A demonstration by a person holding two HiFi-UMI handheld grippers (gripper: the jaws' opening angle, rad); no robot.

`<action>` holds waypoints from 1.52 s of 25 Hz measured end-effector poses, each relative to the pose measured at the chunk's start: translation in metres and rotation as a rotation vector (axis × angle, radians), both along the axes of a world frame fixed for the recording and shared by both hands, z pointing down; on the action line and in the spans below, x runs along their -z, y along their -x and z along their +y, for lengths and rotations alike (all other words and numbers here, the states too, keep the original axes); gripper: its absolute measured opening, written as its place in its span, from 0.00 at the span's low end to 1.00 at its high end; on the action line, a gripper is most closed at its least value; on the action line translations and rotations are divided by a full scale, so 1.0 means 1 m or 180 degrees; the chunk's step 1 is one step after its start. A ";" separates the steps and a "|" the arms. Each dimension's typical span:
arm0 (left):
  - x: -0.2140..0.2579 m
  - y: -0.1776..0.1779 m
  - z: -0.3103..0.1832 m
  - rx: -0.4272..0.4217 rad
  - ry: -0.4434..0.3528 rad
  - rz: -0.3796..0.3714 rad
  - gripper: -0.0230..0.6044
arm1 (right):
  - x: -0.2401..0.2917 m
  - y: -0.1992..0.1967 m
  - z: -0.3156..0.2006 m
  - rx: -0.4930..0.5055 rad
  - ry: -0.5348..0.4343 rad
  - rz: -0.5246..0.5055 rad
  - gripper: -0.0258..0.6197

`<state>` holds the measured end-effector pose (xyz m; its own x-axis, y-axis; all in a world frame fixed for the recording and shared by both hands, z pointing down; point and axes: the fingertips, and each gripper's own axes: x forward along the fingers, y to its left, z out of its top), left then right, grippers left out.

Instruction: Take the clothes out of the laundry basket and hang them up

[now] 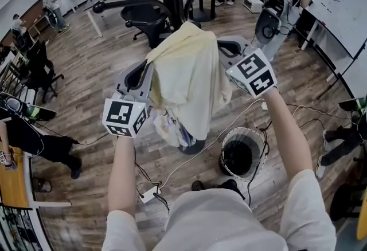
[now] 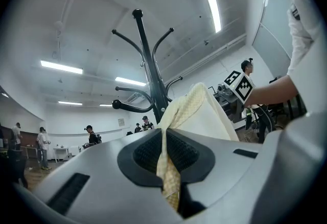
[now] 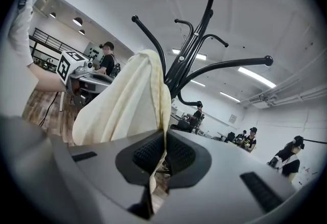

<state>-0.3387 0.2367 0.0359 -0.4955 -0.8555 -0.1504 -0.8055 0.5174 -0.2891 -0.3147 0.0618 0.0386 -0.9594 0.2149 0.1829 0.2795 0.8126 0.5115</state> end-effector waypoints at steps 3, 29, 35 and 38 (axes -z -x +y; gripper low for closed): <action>-0.012 -0.003 -0.007 -0.0060 0.0038 0.0066 0.10 | -0.004 -0.002 0.005 0.0020 0.0037 0.0018 0.07; -0.043 -0.042 -0.032 -0.0222 0.0139 0.0297 0.18 | -0.012 -0.039 0.013 0.0117 -0.0156 0.0038 0.12; -0.043 -0.054 -0.025 -0.0083 0.0071 0.0315 0.21 | -0.029 -0.062 0.004 0.0119 -0.0250 0.0137 0.12; -0.044 -0.060 -0.019 -0.0011 0.0075 0.0319 0.22 | -0.034 -0.075 -0.002 0.0106 -0.0206 0.0147 0.12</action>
<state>-0.2786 0.2174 0.0803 -0.5042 -0.8599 -0.0801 -0.8327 0.5086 -0.2190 -0.2396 0.0598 0.0728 -0.9421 0.2329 0.2412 0.3303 0.7680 0.5487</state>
